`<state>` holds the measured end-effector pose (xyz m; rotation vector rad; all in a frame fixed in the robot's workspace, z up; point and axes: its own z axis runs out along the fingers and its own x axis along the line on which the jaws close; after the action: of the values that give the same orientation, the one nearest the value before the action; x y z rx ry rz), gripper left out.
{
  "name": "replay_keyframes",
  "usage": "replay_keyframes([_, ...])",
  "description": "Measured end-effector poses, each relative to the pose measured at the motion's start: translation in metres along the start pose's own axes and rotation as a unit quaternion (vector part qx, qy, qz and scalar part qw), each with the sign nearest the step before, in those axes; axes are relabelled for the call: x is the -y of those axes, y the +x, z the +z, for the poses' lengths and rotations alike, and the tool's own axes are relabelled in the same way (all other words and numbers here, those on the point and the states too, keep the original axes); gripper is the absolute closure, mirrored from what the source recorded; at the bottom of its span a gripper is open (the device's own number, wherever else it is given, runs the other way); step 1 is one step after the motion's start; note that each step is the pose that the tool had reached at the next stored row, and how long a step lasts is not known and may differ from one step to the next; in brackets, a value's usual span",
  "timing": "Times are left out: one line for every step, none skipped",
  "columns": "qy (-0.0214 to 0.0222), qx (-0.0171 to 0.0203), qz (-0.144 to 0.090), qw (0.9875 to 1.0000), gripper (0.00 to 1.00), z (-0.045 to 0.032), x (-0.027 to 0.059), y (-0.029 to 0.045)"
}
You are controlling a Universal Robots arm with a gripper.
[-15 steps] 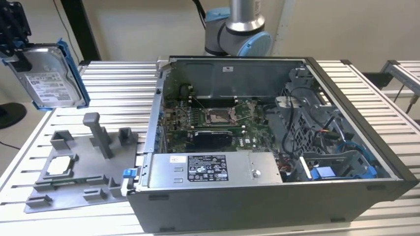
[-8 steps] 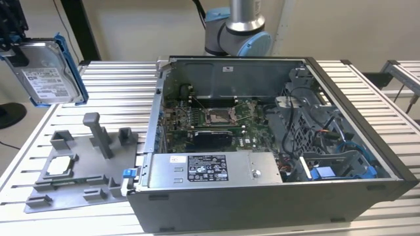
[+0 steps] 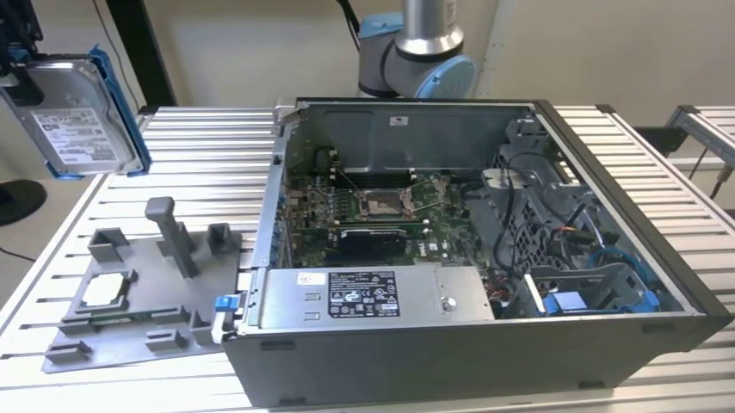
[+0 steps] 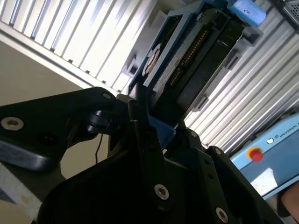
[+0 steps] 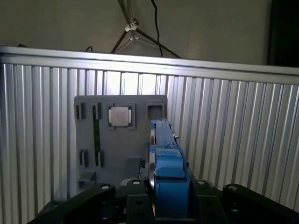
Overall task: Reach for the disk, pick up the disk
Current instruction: 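Pick up the disk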
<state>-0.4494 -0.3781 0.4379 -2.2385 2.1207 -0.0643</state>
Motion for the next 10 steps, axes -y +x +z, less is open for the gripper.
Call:
replay_keyframes([0.0000,0.0000,0.000,1.0000,1.00,-0.0015,0.0001,0.0000])
replay_keyframes([0.0000,0.0000,0.000,1.0000,1.00,-0.0030,0.0002,-0.0001])
replay_keyframes([0.0000,0.0000,0.000,1.0000,1.00,-0.0045,0.0003,-0.0001])
replay_keyframes([0.0000,0.0000,0.000,1.0000,1.00,-0.0060,0.0004,-0.0001])
replay_keyframes([0.0000,0.0000,0.000,1.0000,1.00,-0.0077,0.0006,-0.0001])
replay_keyframes([0.0000,0.0000,0.000,1.0000,1.00,-0.0093,0.0007,-0.0001])
replay_keyframes([0.0000,0.0000,0.000,1.0000,1.00,-0.0105,0.0007,-0.0001])
replay_keyframes([0.0000,0.0000,0.000,1.0000,1.00,-0.0116,0.0008,-0.0001])
replay_keyframes([0.0000,0.0000,0.000,1.0000,1.00,-0.0129,0.0009,-0.0001])
replay_keyframes([0.0000,0.0000,0.000,1.0000,1.00,-0.0142,0.0010,-0.0002])
